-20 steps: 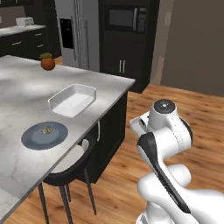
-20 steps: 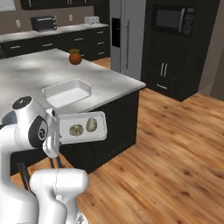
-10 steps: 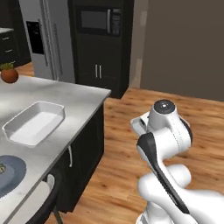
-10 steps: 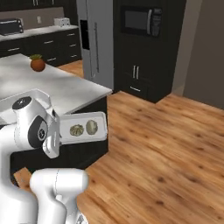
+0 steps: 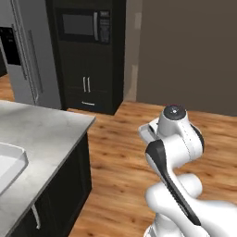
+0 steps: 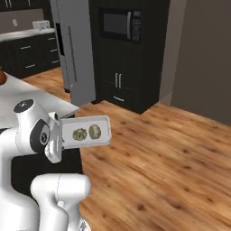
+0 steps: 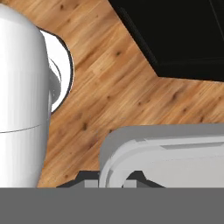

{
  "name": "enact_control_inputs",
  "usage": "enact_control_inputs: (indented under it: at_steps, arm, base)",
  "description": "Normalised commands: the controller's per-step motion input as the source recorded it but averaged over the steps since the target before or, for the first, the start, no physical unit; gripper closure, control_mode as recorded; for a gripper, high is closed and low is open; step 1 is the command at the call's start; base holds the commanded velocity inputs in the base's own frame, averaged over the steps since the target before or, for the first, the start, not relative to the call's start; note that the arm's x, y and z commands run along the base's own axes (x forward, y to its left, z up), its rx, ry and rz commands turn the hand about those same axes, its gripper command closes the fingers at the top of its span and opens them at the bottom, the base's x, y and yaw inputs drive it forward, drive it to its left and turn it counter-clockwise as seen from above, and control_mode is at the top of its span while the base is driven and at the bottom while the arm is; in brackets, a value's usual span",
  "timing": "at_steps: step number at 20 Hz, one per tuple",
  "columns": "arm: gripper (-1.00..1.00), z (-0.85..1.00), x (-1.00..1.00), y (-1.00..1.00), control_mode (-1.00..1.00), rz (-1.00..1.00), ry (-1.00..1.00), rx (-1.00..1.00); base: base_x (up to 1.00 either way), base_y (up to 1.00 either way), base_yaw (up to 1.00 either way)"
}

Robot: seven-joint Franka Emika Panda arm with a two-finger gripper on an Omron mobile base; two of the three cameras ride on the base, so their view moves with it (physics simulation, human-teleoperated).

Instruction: Place two dumplings into each of the tupperware containers and then place the containers in the fridge.

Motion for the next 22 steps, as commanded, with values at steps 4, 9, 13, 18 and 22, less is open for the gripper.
enact_control_inputs:
  at_steps: [4, 9, 13, 18, 22]
  arm:
    - [1.0, 0.0, 0.0, 0.0, 1.0, 0.0, 0.0, 0.0]
    - [1.0, 0.0, 0.0, 0.0, 1.0, 0.0, 0.0, 0.0]
    - [1.0, 0.0, 0.0, 0.0, 1.0, 0.0, 0.0, 0.0]
    - [1.0, 0.0, 0.0, 0.0, 1.0, 0.0, 0.0, 0.0]
    - [1.0, 0.0, 0.0, 0.0, 1.0, 0.0, 0.0, 0.0]
  base:
    - [1.0, -0.27, -0.02]
    - [1.0, -0.14, 0.01]
    - [1.0, -0.06, 0.12]
    - [0.97, 0.0, 0.22]
    - [0.87, 0.0, 0.3]
